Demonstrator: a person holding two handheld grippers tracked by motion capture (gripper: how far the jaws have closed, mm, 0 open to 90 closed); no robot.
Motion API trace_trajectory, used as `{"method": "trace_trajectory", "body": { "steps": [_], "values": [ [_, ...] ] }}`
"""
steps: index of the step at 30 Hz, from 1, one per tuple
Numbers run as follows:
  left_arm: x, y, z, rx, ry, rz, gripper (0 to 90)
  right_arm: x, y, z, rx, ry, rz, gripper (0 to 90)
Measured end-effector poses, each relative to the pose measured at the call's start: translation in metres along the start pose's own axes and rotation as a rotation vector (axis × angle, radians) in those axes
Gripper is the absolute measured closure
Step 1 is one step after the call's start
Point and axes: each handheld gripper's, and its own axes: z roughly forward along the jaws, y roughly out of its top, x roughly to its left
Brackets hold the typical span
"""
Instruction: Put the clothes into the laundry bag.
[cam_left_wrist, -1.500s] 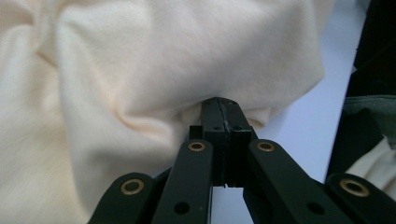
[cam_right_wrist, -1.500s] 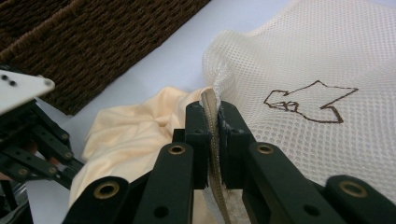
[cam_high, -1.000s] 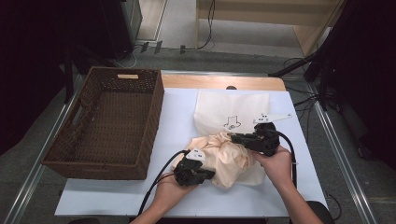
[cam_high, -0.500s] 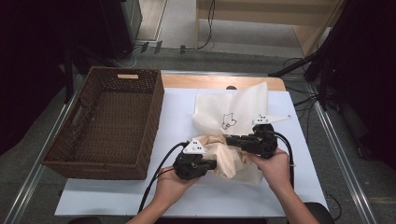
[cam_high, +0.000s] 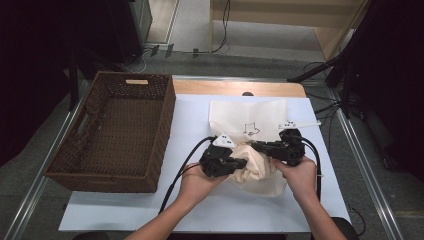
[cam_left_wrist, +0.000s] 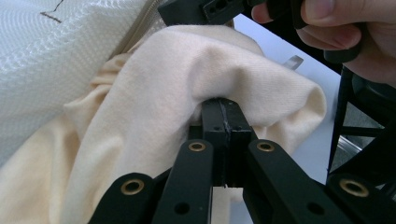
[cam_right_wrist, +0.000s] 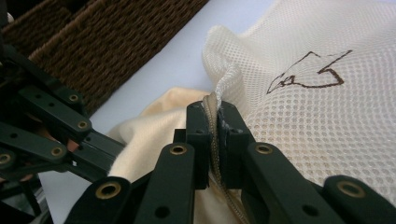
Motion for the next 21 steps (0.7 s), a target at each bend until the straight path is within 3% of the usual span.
{"method": "trace_trajectory", "body": {
  "steps": [4,9,21],
  "values": [
    [-0.001,0.011,0.012,0.008,0.019,0.018,90.0,-0.008,-0.001,-0.001,0.001,-0.016,0.021,85.9],
    [0.005,0.016,0.03,0.052,0.023,0.009,90.0,-0.013,-0.002,0.0,0.013,-0.053,0.02,86.5],
    [0.025,0.013,0.056,0.088,0.019,-0.041,90.0,-0.002,-0.003,-0.004,0.007,-0.019,-0.009,87.1]
  ]
}}
